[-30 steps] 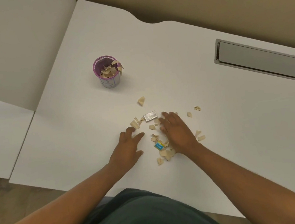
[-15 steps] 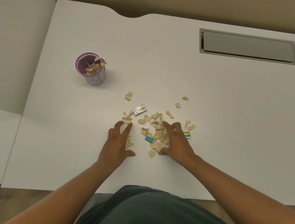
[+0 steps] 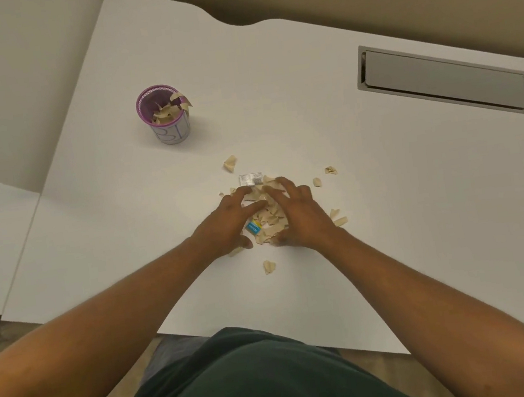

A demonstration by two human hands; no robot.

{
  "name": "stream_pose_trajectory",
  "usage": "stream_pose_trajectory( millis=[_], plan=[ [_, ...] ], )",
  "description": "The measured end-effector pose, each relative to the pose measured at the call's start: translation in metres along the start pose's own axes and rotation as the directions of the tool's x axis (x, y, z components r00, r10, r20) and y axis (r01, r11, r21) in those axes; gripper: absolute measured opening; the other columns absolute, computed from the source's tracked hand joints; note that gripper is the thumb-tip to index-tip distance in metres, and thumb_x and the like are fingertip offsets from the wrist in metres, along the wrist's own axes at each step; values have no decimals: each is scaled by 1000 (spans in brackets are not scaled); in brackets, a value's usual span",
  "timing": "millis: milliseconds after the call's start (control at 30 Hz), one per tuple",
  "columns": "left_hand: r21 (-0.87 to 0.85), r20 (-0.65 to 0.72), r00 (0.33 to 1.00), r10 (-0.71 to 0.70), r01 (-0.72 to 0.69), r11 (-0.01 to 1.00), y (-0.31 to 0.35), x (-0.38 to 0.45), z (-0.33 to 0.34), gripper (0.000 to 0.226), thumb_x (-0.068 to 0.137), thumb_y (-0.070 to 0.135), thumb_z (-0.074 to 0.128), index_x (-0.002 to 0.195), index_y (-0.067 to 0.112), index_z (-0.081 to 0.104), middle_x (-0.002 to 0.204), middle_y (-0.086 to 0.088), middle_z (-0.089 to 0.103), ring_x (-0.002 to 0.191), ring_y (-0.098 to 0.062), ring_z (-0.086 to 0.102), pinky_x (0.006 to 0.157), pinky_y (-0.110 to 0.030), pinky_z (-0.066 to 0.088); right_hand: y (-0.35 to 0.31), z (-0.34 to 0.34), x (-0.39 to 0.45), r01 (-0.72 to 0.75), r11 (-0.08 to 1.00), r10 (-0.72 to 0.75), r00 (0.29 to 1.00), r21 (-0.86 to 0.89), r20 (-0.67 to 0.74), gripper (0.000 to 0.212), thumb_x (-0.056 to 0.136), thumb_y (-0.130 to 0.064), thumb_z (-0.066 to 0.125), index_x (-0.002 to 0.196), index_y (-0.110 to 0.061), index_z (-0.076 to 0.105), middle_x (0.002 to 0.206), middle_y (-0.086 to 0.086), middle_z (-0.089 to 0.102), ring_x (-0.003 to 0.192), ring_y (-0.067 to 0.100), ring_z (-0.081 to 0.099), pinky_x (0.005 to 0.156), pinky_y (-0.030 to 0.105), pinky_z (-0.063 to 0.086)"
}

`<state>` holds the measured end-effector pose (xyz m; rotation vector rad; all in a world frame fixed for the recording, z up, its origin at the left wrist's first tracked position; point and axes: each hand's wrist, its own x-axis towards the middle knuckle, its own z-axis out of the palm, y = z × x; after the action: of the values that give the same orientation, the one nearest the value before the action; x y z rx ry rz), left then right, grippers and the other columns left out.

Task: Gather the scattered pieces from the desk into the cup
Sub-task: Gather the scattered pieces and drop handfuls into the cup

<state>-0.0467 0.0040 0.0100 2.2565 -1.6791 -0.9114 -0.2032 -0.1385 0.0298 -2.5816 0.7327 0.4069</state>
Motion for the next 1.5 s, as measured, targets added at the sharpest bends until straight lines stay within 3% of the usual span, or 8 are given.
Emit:
stream_pose_trajectory(
  millis=[133, 267, 433, 667, 867, 1167, 1333, 1500],
  plan=[
    [-7, 76, 996, 47, -47, 999, 1, 8, -11, 91, 66, 20, 94, 144, 37, 52, 150, -1, 30, 126, -28, 49, 98, -41, 53, -7, 11, -2, 53, 996, -54, 998, -67, -12, 87, 76, -36, 83, 151, -32, 38, 160, 1, 31, 128, 31, 39, 99, 42, 49],
    [-54, 78, 996, 48, -43, 998, -3, 5, -13, 58, 76, 9, 86, 129, 25, 68, 131, -2, 44, 99, -16, 55, 87, -35, 55, -10, 24, -12, 48, 998, -50, 997, -38, -60, 55, 90, -22, 72, 141, -26, 53, 153, 3, 41, 128, 30, 42, 82, 37, 53],
    [-57, -21, 999, -37, 36, 998, -7, -3, -11, 14, 91, 20, 74, 103, 14, 77, 115, -2, 57, 93, -27, 65, 81, -35, 50, -13, 35, -20, 30, 1000, -30, 995, -2, -94, 28, 97, -17, 58, 124, -21, 63, 142, 3, 48, 123, 27, 47, 78, 31, 46],
    [-87, -115, 985, -125, 116, 990, -5, -8, -7, 24, 89, 10, 67, 110, 11, 79, 116, -6, 69, 104, -29, 66, 82, -34, 47, -23, 38, -20, 42, 997, -49, 990, -59, -129, 27, 86, 0, 62, 111, -6, 69, 135, 10, 58, 112, 32, 57, 73, 40, 57],
    [-278, -263, 937, -232, 157, 948, -6, -20, -25, 18, 84, 9, 75, 100, 12, 82, 105, -3, 73, 94, -23, 68, 83, -38, 55, -20, 36, -13, -5, 997, 21, 978, 79, -209, 14, 82, 2, 60, 78, -6, 70, 94, 7, 65, 85, 28, 60, 64, 32, 44],
    [-368, -572, 663, -484, 320, 873, -55, 17, -170, 17, 84, 24, 78, 98, 16, 83, 93, -11, 77, 81, -23, 64, 73, -32, 50, -19, 40, -17, -34, 983, 76, 971, 183, -228, 20, 88, -4, 65, 100, -9, 79, 124, 8, 70, 108, 27, 65, 88, 30, 49],
    [-205, -434, 756, -489, 446, 871, -79, 52, -204, 26, 82, 25, 80, 102, 10, 81, 88, -17, 70, 89, -39, 69, 68, -33, 47, -20, 39, -16, -38, 982, 82, 968, 185, -238, 18, 88, -3, 67, 99, -9, 79, 119, 9, 72, 104, 28, 67, 86, 29, 49],
    [-12, -380, 826, -416, 445, 895, -80, 61, -207, 37, 81, 18, 79, 118, 14, 75, 113, -17, 73, 103, -40, 69, 83, -40, 56, -18, 41, -15, -57, 983, 96, 971, 176, -217, 19, 89, -6, 66, 99, -12, 80, 123, 6, 71, 109, 25, 65, 86, 23, 43]
  ],
)
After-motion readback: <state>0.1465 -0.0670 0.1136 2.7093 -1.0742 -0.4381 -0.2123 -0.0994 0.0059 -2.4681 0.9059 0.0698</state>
